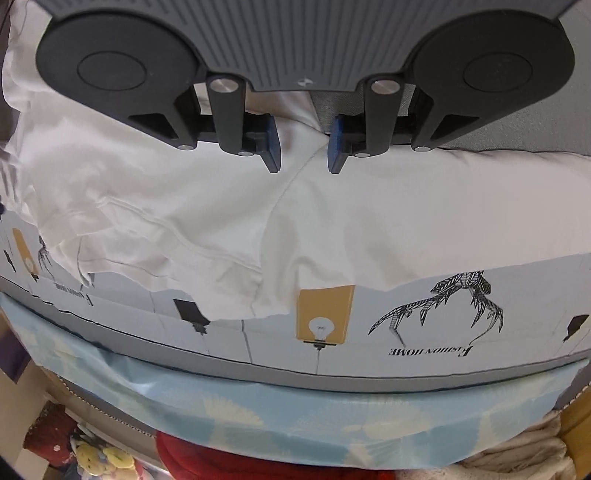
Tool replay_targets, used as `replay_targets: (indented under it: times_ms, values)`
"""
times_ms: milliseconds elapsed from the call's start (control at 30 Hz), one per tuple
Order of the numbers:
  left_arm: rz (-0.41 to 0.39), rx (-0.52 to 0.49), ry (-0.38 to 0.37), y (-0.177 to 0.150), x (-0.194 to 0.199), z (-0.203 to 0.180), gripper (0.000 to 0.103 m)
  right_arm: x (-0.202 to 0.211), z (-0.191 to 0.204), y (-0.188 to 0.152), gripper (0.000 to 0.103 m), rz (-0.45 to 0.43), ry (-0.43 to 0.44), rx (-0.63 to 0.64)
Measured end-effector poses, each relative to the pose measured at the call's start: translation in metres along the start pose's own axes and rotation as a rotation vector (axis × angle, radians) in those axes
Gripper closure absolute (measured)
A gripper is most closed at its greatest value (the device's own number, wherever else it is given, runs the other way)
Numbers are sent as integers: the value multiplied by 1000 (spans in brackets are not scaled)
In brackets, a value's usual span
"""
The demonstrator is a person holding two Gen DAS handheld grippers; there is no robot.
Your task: Fold small clothes
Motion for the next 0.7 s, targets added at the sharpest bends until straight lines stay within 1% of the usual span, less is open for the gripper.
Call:
replay_targets:
  times_ms: [100, 167, 200, 300, 367, 400, 433, 467, 500, 567, 667, 700]
  values:
    - [-14, -26, 4, 1, 5, -4, 72, -14, 21, -11, 68, 32, 49, 163]
    - [-15, -30, 5, 1, 6, -5, 72, -23, 32, -16, 62, 30, 63, 239]
    - [-15, -31, 7, 2, 5, -5, 72, -30, 38, -20, 60, 37, 50, 274]
    - [-9, -36, 14, 4, 1, -6, 72, -48, 43, -27, 57, 47, 22, 303]
    - [-5, -42, 12, 5, -3, -9, 72, -53, 48, -30, 58, 27, 26, 353]
    - [-4, -48, 10, 5, -5, -11, 72, -54, 52, -32, 61, 23, 32, 397]
    - [-4, -54, 8, 6, -6, -13, 72, -54, 53, -33, 76, 20, 47, 418]
    - [-5, -58, 4, 6, -8, -15, 72, -53, 53, -33, 94, 22, 77, 421]
    - [-8, -60, -1, 7, -9, -17, 72, -52, 54, -35, 98, 22, 96, 440]
    - [-16, -58, -6, 8, -12, -20, 72, -48, 55, -39, 101, 12, 114, 503]
    - [-27, -40, 5, 8, -18, -20, 72, -46, 46, -33, 102, 3, 146, 473]
    - [-30, -33, 5, 8, -19, -21, 72, -44, 43, -28, 102, -33, 119, 457]
Point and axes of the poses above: each gripper's, at about its wrist camera, not at the fingertips, and x roughly against the way its jaws point, z to its left, y to its top, the point moved 1 cm from there along -x, roughly the way its jaws point, and after that the axes turned 12 degrees about -z, right-handed, at the moved point
